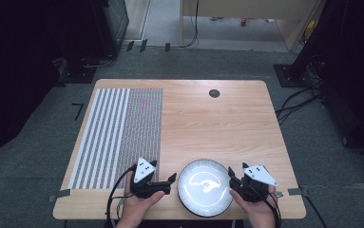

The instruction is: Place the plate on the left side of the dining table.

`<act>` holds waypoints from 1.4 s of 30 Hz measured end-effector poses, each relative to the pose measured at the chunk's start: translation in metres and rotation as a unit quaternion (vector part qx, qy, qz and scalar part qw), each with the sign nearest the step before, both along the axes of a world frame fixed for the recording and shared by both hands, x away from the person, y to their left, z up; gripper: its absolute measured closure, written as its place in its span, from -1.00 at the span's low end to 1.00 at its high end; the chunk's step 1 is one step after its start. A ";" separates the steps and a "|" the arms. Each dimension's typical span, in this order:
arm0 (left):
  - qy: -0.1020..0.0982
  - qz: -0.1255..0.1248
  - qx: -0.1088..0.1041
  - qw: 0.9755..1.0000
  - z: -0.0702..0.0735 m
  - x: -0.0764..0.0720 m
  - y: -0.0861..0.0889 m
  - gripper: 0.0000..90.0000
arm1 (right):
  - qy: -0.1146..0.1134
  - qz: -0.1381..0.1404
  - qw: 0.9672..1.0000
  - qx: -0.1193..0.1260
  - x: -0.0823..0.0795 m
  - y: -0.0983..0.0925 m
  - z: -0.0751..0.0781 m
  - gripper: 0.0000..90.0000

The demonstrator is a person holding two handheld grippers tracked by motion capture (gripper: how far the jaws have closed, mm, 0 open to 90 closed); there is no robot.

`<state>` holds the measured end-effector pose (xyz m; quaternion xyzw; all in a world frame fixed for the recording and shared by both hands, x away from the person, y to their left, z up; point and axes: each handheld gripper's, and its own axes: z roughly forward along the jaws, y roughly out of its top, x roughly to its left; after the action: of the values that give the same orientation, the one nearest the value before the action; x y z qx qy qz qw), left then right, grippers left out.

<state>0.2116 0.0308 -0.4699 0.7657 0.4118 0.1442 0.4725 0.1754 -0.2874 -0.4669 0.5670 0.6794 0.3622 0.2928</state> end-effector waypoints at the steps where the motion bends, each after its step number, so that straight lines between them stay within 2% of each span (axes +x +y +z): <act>1: 0.000 -0.004 0.000 1.000 -0.001 -0.001 -0.004 -0.66 | 0.000 0.000 1.000 0.000 0.000 0.000 0.000 0.04; 4: 0.003 -0.010 -0.002 1.000 -0.006 -0.004 -0.011 -0.65 | 0.010 0.006 1.000 0.009 -0.004 -0.003 -0.002 0.13; 5: 0.008 -0.011 0.000 1.000 -0.008 -0.005 -0.014 -0.58 | 0.011 0.011 1.000 0.020 -0.007 -0.006 -0.003 0.26; 8: 0.014 -0.013 0.010 1.000 -0.015 -0.010 -0.018 -0.50 | 0.013 0.017 0.999 0.025 -0.008 -0.009 -0.005 0.35; 12: 0.015 -0.015 0.011 1.000 -0.020 -0.016 -0.020 -0.34 | 0.006 0.025 0.999 0.033 -0.008 -0.013 -0.007 0.35; 13: 0.016 -0.011 0.013 1.000 -0.021 -0.016 -0.020 -0.31 | 0.007 0.025 0.998 0.049 -0.008 -0.016 -0.008 0.36; 17: 0.019 -0.013 0.010 1.000 -0.022 -0.019 -0.020 -0.23 | 0.010 0.021 0.998 0.066 -0.009 -0.019 -0.007 0.44; 18: 0.019 -0.012 0.011 1.000 -0.022 -0.019 -0.020 -0.20 | 0.015 0.021 0.997 0.074 -0.009 -0.019 -0.007 0.46; 21: 0.023 -0.015 0.013 1.000 -0.023 -0.020 -0.022 -0.08 | 0.028 0.015 0.997 0.077 -0.009 -0.019 -0.007 0.53; 22: 0.023 -0.017 0.016 0.999 -0.024 -0.020 -0.022 0.02 | 0.035 0.018 0.995 0.089 -0.009 -0.019 -0.007 0.63; 25: 0.021 -0.026 0.020 0.999 -0.025 -0.022 -0.024 0.11 | 0.040 0.016 0.995 0.092 -0.009 -0.018 -0.007 0.72; 26: 0.021 -0.030 0.019 0.999 -0.025 -0.023 -0.024 0.23 | 0.054 0.015 0.994 0.097 -0.009 -0.018 -0.007 0.76; 27: 0.022 -0.035 0.017 0.999 -0.025 -0.023 -0.024 0.23 | 0.054 0.015 0.994 0.097 -0.009 -0.018 -0.007 0.76; 28: 0.023 -0.039 0.015 0.999 -0.025 -0.023 -0.024 0.28 | 0.065 0.017 0.993 0.101 -0.008 -0.017 -0.009 0.78; 38: 0.036 -0.057 0.005 0.998 -0.026 -0.024 -0.025 0.38 | 0.062 0.009 0.994 0.089 -0.009 -0.014 -0.009 0.78; 42: 0.045 -0.064 0.001 0.997 -0.028 -0.022 -0.026 0.38 | 0.076 0.000 0.993 0.086 -0.008 -0.015 -0.011 0.80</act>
<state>0.1891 0.0048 -0.4974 0.7968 0.3829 0.0796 0.4606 0.1675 -0.3020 -0.4776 0.6160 0.6661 0.3748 0.1910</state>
